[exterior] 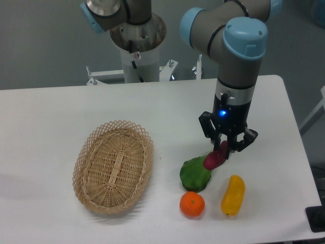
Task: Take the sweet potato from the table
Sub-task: 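Lift the held sweet potato and carry it over the bok choy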
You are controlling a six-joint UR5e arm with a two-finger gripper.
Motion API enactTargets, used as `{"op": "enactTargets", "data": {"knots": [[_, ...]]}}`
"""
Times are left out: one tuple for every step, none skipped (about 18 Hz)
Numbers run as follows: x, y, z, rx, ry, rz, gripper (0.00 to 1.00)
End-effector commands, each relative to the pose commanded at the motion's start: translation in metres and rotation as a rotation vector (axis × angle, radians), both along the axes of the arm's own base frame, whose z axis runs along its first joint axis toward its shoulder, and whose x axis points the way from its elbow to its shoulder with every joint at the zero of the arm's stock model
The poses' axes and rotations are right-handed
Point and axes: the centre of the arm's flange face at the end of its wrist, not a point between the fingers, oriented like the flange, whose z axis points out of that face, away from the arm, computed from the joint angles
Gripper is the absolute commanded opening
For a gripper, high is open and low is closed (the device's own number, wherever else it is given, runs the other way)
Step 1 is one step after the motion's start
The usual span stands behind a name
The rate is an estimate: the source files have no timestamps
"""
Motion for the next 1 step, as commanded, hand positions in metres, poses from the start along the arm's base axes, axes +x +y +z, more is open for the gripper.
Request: {"op": "enactTargets", "data": {"knots": [[-0.0006,-0.0006,0.0,0.001,-0.001,0.001,0.19]]}}
